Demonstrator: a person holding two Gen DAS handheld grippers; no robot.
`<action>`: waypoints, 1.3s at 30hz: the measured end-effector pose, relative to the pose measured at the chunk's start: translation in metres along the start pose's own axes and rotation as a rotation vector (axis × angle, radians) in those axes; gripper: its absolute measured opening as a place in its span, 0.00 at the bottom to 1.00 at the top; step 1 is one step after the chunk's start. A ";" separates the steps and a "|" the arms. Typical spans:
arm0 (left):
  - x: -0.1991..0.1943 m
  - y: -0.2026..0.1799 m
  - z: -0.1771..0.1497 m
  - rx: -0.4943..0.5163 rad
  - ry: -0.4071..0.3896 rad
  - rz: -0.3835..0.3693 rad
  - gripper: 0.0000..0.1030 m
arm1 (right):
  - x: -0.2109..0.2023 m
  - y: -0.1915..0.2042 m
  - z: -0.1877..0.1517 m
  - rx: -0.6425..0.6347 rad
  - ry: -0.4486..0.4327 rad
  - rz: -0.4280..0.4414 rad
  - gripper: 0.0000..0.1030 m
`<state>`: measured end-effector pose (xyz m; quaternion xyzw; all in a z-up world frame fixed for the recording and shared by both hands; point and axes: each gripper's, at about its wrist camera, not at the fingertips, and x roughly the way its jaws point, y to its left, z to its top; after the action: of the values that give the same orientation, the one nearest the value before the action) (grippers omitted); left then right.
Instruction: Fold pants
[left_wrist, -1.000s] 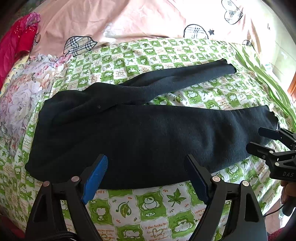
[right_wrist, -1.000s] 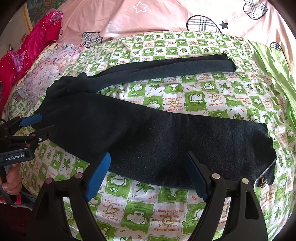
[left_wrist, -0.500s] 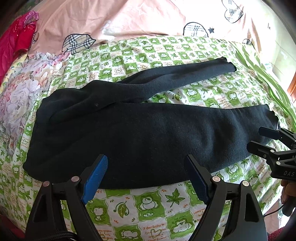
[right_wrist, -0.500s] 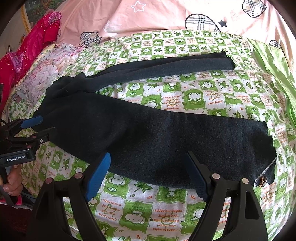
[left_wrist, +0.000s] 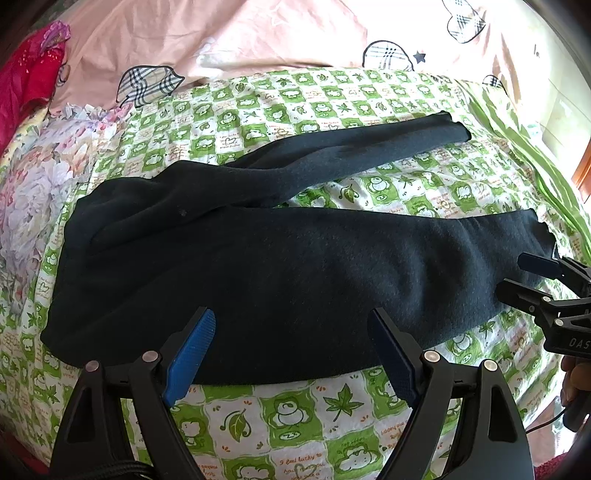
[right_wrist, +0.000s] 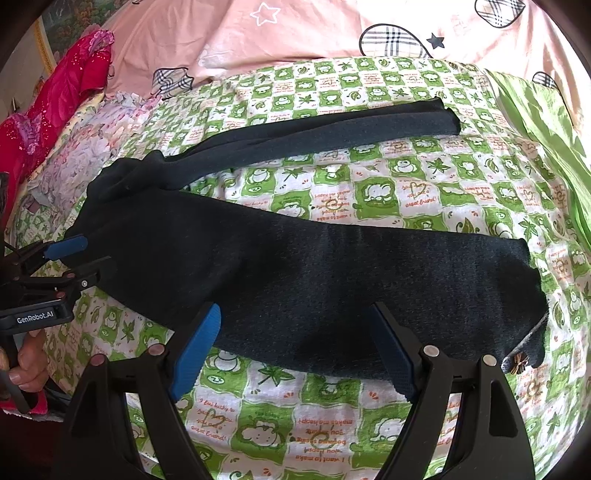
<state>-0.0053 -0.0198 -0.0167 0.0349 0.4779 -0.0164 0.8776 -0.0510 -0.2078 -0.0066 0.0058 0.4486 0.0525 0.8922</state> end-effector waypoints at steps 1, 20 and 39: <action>0.001 0.000 0.001 0.000 0.002 -0.001 0.83 | -0.001 -0.001 0.001 -0.001 -0.003 -0.005 0.80; 0.014 -0.004 0.044 0.004 -0.006 -0.014 0.83 | 0.006 -0.024 0.034 0.009 0.020 -0.024 0.80; 0.041 -0.018 0.110 0.096 -0.008 -0.043 0.83 | 0.023 -0.089 0.122 0.092 -0.034 -0.028 0.80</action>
<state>0.1080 -0.0462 0.0081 0.0665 0.4736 -0.0580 0.8763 0.0683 -0.2900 0.0431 0.0415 0.4354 0.0192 0.8991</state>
